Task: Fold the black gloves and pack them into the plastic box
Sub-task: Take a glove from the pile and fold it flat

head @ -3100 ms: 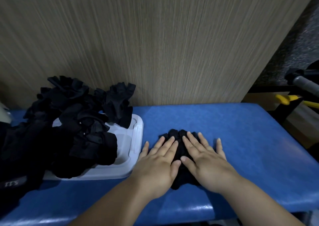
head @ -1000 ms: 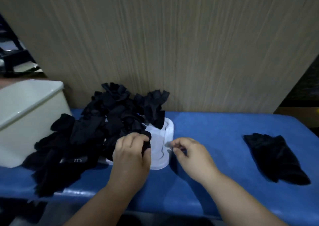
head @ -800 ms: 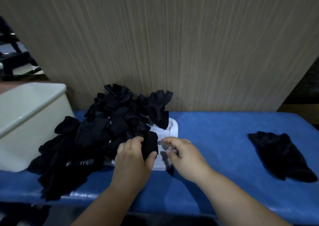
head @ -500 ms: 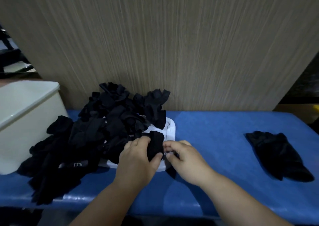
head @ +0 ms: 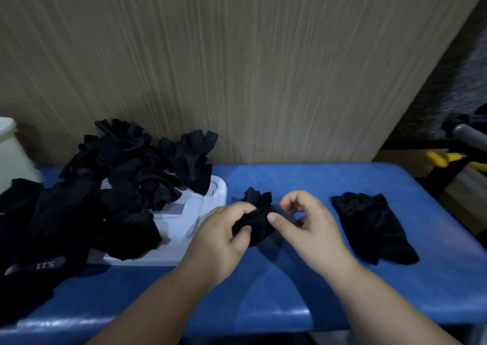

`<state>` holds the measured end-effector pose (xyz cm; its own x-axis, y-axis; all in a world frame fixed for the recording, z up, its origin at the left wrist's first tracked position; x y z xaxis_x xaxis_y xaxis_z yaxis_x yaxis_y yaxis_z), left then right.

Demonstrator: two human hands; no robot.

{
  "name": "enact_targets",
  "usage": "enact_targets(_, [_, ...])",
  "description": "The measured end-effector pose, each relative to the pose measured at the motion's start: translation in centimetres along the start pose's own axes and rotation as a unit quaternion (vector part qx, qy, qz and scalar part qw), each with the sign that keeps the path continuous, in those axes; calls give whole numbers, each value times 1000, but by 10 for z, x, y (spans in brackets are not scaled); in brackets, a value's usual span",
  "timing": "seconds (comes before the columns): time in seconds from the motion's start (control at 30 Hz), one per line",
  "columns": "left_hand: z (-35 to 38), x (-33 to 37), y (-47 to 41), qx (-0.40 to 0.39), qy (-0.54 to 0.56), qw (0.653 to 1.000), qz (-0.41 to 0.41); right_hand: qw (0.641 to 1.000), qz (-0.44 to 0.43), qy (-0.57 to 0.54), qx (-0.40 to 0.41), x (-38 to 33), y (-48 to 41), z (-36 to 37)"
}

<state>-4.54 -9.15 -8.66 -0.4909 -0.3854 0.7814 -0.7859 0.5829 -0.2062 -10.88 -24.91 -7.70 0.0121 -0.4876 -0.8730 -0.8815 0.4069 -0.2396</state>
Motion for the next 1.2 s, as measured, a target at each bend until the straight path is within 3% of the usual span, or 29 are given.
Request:
enact_targets(0.17, [20, 10, -11, -4, 31, 1000, 1, 991, 16, -26, -129, 10, 7, -13])
enact_targets(0.4, [28, 17, -20, 52, 37, 998, 23, 990, -40, -10, -136, 16, 9, -27])
enact_targets(0.53, [28, 10, -21, 73, 56, 996, 4, 987, -70, 57, -132, 20, 5, -24])
enact_targets(0.8, [25, 7, -19, 78, 156, 984, -37, 985, -107, 133, -12, 11, 4, -26])
enact_targets(0.97, [25, 11, -14, 65, 43, 997, -12, 984, -108, 136, 48, 9, 5, -36])
enact_targets(1.2, [31, 12, -10, 10, -5, 1000, -24, 986, -48, 123, 106, 19, 5, -48])
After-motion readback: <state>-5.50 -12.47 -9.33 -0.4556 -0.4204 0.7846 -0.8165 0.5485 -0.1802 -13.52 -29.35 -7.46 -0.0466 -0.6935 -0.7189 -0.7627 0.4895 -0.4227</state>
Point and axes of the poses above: each hand's wrist, its own y-axis away from the middle knuckle, its own z-axis out of the palm, x = y × z, the point moved 6 cm from there along -y, towards the middle knuckle
